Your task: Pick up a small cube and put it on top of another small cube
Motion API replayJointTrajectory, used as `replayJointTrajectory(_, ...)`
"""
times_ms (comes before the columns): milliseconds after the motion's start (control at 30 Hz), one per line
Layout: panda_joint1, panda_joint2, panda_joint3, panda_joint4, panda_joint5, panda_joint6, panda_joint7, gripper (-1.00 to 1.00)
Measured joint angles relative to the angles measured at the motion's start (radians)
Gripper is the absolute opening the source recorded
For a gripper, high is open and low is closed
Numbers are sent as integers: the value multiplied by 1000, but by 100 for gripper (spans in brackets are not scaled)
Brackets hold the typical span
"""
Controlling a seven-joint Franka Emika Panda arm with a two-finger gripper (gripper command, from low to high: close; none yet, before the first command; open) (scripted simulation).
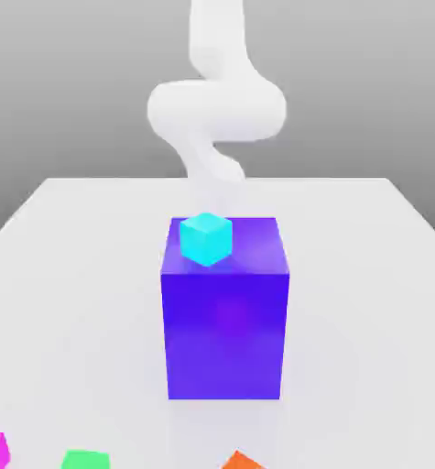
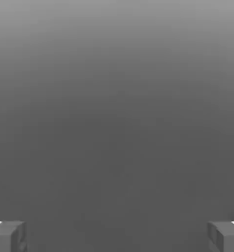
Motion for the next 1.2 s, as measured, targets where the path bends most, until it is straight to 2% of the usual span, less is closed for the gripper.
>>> replayJointTrajectory(333,-220,372,75,55,-149,61,427,0)
replayJointTrajectory(633,-338,695,37,102,-223,121,764,0)
replayJointTrajectory(833,-385,897,0,129,-181,177,927,0)
replayJointTrajectory(1100,-467,1145,-21,162,-4,259,1060,0)
replayJointTrajectory(1200,-478,1252,-19,185,16,331,1071,0)
